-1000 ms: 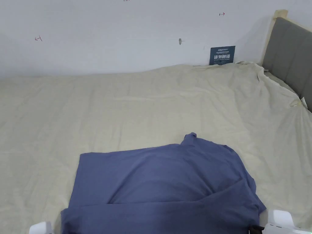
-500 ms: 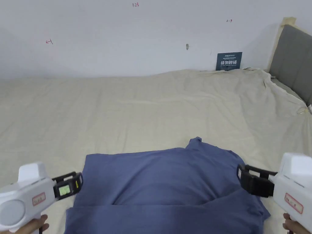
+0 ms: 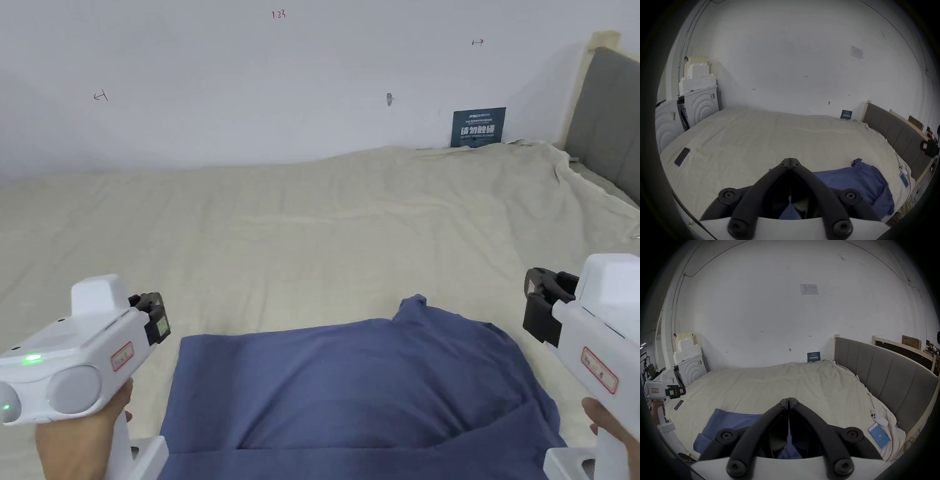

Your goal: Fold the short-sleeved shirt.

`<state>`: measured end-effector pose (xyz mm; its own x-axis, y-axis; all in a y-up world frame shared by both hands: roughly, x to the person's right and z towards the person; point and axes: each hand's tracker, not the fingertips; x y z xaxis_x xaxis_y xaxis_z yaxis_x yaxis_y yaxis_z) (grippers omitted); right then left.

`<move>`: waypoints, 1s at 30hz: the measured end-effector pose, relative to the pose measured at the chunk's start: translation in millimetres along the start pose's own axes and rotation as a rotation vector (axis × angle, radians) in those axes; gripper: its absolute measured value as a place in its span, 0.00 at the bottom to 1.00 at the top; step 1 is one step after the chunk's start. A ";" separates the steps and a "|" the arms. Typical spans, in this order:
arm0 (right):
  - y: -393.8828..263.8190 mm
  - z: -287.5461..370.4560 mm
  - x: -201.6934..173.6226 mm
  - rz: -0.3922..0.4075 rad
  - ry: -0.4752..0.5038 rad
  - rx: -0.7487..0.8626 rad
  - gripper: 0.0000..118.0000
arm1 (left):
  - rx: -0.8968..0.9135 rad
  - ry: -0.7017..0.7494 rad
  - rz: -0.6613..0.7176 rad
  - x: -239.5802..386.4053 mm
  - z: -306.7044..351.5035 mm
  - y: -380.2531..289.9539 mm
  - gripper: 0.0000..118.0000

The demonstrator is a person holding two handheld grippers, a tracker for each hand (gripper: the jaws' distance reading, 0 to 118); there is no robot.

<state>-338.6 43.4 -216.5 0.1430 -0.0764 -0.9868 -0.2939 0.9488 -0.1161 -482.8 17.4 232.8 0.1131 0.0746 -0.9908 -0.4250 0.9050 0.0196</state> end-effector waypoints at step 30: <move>-46.1 -138.3 35.6 -0.056 -0.091 -0.217 0.00 | -0.658 0.089 -0.045 -58.6 -296.3 -63.4 0.62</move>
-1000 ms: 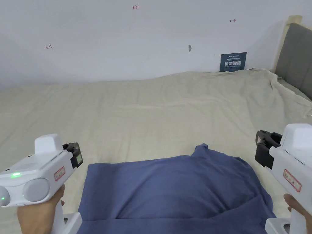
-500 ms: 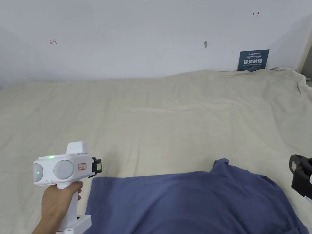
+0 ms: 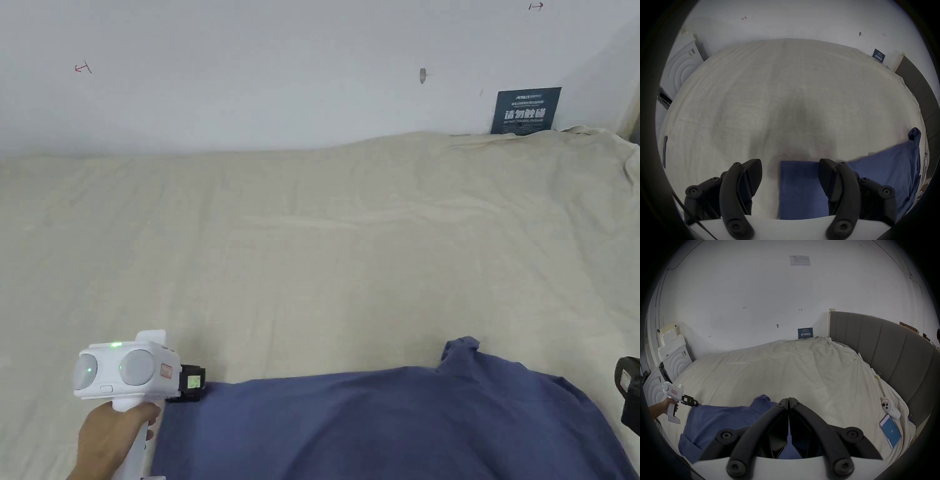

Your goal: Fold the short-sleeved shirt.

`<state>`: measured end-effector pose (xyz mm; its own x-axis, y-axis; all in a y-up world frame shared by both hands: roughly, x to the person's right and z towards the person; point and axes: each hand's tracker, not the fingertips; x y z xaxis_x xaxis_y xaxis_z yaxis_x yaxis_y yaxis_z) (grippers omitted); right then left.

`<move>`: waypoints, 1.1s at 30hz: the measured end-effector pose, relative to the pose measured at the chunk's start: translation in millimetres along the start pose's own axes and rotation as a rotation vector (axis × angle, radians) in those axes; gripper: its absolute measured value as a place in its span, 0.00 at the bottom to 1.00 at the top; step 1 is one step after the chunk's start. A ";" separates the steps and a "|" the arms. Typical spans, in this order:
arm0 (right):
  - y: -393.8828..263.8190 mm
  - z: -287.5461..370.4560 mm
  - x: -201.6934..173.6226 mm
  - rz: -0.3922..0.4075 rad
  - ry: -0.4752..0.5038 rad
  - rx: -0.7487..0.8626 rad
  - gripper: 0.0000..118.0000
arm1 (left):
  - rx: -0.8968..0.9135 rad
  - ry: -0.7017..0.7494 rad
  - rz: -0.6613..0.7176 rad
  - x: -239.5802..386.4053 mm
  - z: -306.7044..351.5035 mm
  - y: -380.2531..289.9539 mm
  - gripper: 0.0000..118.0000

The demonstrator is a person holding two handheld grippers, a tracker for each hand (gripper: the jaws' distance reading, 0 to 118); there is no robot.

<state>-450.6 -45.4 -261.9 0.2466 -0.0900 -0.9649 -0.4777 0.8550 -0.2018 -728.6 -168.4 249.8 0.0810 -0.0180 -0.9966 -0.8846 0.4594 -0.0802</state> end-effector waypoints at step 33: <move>-20.2 -209.5 9.0 0.132 0.079 -0.502 0.22 | 0.201 -0.158 -0.062 3.5 93.4 -23.7 0.00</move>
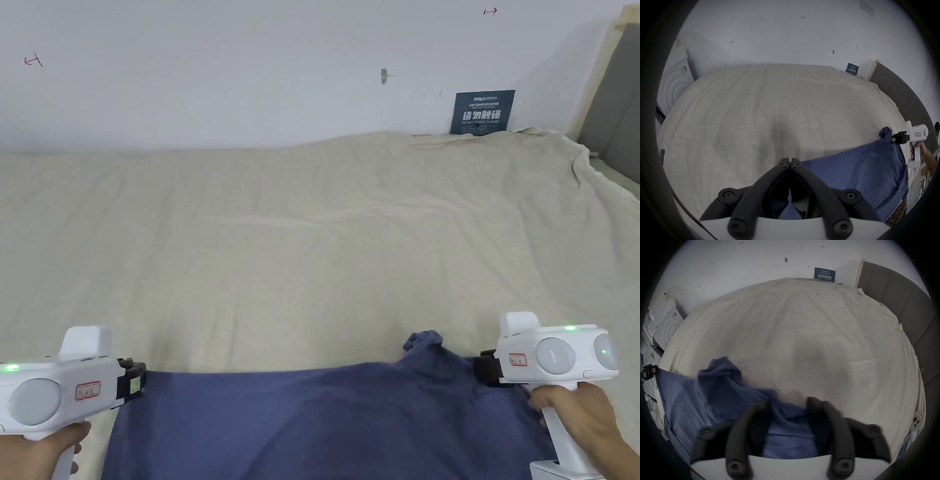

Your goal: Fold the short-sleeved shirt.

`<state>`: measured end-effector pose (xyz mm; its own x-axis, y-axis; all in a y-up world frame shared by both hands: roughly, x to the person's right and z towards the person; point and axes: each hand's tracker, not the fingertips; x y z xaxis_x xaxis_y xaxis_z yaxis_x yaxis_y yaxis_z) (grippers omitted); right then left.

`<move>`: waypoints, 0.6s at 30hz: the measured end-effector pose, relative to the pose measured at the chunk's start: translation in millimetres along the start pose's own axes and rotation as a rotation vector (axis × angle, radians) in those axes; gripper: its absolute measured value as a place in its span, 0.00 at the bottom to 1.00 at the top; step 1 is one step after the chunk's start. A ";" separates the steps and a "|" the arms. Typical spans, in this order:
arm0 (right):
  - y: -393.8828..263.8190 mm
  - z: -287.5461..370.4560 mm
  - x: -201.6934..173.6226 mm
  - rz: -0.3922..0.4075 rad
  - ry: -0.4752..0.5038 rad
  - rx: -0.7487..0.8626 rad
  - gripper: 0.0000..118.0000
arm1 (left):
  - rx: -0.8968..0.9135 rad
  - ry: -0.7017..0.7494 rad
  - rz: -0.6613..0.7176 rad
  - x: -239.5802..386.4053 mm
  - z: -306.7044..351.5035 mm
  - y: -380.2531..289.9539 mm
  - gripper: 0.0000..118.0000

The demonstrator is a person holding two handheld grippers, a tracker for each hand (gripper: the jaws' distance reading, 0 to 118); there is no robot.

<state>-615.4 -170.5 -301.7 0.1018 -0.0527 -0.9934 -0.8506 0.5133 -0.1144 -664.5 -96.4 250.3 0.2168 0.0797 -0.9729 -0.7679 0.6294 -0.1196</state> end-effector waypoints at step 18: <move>-75.5 196.2 5.5 0.004 0.141 0.299 0.05 | 0.065 0.009 0.063 5.0 92.9 -37.6 0.00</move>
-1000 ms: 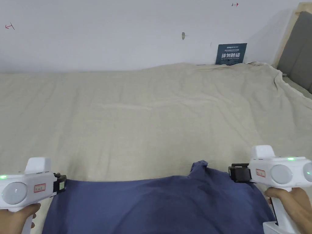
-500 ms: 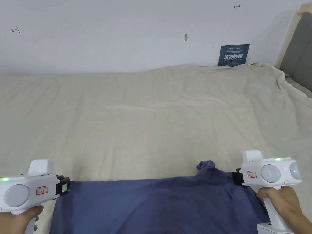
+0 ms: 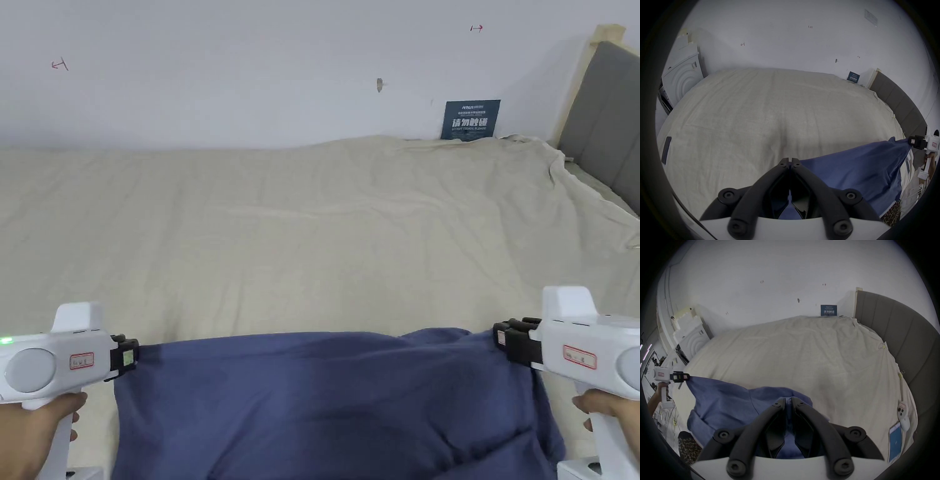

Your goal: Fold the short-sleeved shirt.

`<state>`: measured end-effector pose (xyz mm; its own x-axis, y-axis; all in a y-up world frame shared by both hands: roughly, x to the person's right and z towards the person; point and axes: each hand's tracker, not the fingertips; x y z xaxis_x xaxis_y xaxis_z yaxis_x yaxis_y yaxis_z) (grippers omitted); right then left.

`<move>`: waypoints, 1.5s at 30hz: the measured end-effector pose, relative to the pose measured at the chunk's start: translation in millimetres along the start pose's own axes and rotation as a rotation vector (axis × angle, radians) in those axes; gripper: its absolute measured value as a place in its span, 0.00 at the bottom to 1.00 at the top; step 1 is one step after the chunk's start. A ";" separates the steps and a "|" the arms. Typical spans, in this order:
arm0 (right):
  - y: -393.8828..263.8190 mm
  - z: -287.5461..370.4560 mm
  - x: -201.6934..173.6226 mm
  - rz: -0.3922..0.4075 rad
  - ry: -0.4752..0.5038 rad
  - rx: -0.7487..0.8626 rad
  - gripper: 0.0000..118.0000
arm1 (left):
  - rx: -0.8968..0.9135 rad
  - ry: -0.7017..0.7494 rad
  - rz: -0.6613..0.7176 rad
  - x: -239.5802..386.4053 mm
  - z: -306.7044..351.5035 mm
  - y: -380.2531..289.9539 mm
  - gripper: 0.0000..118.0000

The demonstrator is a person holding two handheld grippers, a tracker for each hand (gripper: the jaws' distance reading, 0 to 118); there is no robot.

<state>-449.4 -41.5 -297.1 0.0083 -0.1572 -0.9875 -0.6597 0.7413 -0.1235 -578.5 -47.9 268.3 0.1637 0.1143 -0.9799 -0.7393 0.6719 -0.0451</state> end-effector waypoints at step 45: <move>-184.9 80.2 -21.5 -0.106 -0.125 -0.098 0.71 | -0.163 0.095 0.044 -14.9 54.5 -183.6 0.87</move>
<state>-267.3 -122.9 -260.9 0.1709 -0.1447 -0.9746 -0.7200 0.6569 -0.2238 -409.6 -133.0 301.8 0.0725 0.0659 -0.9952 -0.8415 0.5397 -0.0256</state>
